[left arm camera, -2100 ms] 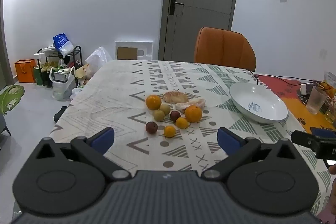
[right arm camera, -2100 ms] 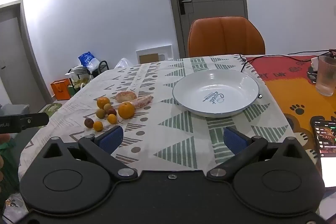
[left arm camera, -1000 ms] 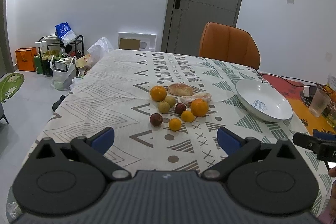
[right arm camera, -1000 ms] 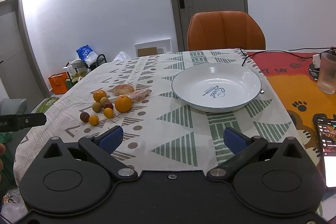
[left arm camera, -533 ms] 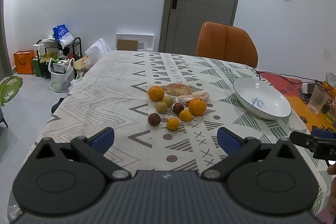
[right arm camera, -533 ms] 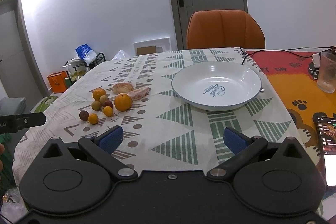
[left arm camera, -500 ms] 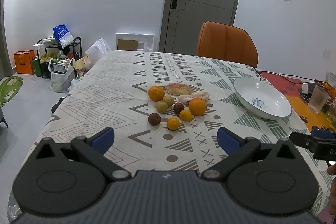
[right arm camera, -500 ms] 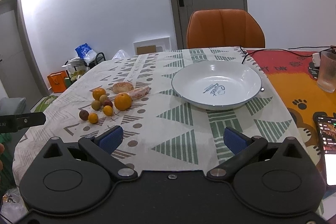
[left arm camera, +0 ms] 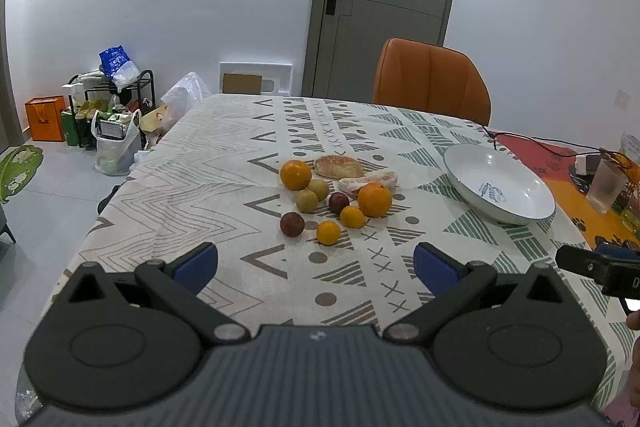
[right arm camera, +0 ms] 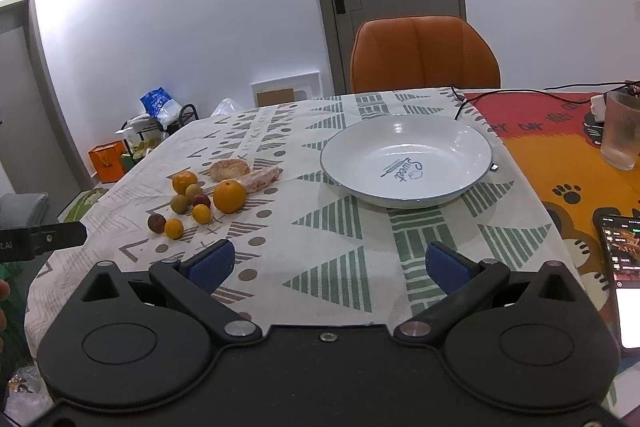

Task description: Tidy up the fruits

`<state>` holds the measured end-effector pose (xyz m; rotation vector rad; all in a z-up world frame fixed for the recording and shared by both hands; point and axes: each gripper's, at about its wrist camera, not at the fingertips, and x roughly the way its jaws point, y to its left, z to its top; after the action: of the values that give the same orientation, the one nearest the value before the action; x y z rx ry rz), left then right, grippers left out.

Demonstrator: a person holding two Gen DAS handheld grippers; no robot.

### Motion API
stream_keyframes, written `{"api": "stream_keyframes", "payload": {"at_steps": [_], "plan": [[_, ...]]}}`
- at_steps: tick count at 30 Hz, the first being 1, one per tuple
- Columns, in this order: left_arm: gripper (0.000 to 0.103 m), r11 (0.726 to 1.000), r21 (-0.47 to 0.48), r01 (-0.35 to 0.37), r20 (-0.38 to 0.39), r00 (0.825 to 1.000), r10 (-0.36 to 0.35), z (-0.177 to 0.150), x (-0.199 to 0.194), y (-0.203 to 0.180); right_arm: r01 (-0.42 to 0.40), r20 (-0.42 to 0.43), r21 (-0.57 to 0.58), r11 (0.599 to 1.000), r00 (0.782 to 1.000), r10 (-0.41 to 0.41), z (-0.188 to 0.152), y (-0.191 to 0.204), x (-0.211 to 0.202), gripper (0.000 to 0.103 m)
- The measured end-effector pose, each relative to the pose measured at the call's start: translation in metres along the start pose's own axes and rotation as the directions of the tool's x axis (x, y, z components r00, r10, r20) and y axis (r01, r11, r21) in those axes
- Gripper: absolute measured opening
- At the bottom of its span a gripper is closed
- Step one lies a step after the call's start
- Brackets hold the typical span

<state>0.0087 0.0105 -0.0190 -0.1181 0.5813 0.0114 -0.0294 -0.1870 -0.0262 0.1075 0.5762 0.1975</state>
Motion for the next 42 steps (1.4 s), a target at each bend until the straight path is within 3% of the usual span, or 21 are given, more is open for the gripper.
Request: {"api": "stream_keyframes", "payload": {"at_steps": [24, 42], "plan": [[0.103, 1.0, 0.004, 0.022, 0.017, 1.0, -0.022, 0.001, -0.001, -0.003, 0.001, 0.015, 0.0, 1.0, 1.0, -0.001, 0.002, -0.002, 0.0, 0.103], [0.101, 0.998, -0.053, 0.038, -0.001, 0.999, -0.038, 0.003, 0.034, 0.011, -0.02, -0.019, -0.013, 1.0, 1.0, 0.02, 0.007, 0.001, 0.032, 0.103]]}}
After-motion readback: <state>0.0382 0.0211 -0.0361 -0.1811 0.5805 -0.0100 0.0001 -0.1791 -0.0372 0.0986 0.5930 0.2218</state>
